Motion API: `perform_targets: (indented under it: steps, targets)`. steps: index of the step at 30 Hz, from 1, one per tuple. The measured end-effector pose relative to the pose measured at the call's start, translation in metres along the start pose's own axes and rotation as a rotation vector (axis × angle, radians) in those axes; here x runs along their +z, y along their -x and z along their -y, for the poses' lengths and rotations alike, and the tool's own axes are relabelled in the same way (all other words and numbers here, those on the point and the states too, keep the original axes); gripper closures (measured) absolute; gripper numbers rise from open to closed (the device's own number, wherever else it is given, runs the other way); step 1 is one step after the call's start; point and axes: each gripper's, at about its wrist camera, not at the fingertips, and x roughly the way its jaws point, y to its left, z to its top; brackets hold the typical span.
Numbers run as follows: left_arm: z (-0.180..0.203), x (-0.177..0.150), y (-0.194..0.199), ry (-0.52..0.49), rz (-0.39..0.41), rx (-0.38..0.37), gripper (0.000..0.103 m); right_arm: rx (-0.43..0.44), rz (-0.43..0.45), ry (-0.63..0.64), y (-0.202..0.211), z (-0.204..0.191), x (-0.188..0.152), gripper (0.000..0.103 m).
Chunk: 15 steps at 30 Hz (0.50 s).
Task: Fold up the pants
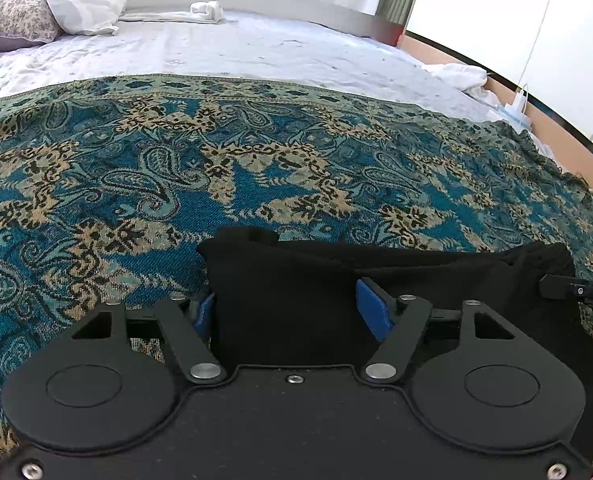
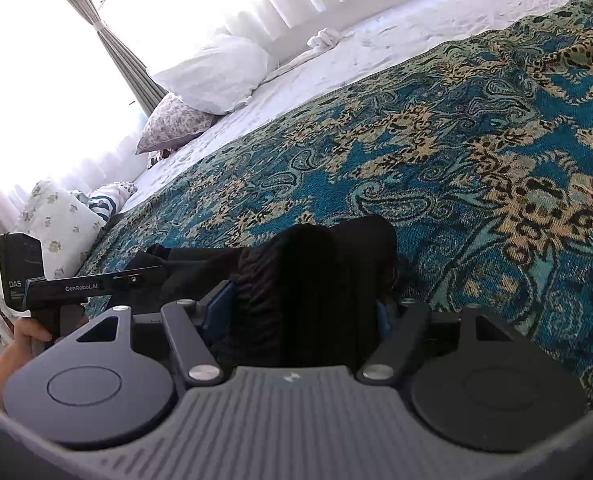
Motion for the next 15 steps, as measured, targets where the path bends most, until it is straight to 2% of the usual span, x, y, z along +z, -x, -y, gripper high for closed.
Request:
perform_targets:
  steps: [2,7,11,15]
  targets:
    - [0.000,-0.001,0.003,0.019,0.012,0.013,0.055,-0.017,0.006,-0.003,0.001,-0.002,0.000,0.037]
    - [0.004,-0.003,0.017,0.017,0.058,0.038,0.080,-0.031,0.006,-0.018,0.002,-0.009,0.000,0.055]
    - [0.016,-0.006,0.032,-0.022,0.126,0.086,0.086,-0.050,0.012,-0.015,0.002,-0.022,0.001,0.065]
    - [0.024,-0.004,0.044,-0.048,0.202,0.155,0.086,-0.070,0.036,-0.007,-0.002,-0.037,0.012,0.069]
